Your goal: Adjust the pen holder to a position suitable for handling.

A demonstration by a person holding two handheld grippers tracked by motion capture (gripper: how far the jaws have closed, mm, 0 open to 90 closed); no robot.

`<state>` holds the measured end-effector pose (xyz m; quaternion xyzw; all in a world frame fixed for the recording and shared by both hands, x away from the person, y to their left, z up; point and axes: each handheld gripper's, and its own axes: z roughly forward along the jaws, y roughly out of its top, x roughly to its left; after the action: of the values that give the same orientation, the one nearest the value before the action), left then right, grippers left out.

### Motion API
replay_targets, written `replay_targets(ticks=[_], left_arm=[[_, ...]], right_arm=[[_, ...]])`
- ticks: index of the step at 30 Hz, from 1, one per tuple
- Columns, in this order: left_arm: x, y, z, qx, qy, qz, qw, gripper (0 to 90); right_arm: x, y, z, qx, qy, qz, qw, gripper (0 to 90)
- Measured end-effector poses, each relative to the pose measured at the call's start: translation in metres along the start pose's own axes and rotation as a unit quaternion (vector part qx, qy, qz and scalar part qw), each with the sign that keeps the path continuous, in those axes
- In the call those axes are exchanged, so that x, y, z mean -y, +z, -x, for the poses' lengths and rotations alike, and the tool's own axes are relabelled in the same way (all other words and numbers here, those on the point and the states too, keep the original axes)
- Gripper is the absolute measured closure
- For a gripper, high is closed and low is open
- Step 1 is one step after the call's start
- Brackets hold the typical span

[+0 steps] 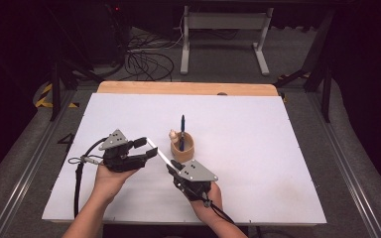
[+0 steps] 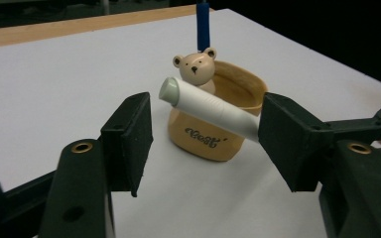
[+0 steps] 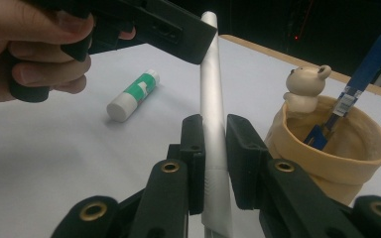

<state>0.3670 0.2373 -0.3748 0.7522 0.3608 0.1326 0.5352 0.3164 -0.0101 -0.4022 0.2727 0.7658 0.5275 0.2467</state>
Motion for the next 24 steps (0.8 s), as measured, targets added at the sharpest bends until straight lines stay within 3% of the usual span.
replay_targets(ticks=[10,24], left_arm=[[0.0021,-0.0019,-0.0052,0.021,-0.047,0.023,0.9984,47.6],[0.0037,-0.0006,-0.0089,0.031,-0.067,0.023,0.9970,44.7]], right_arm=[[0.0017,0.0001,-0.0032,0.001,-0.010,0.012,0.9999,79.2],[0.0016,-0.0034,-0.0061,0.009,-0.020,0.035,0.9991,79.2]])
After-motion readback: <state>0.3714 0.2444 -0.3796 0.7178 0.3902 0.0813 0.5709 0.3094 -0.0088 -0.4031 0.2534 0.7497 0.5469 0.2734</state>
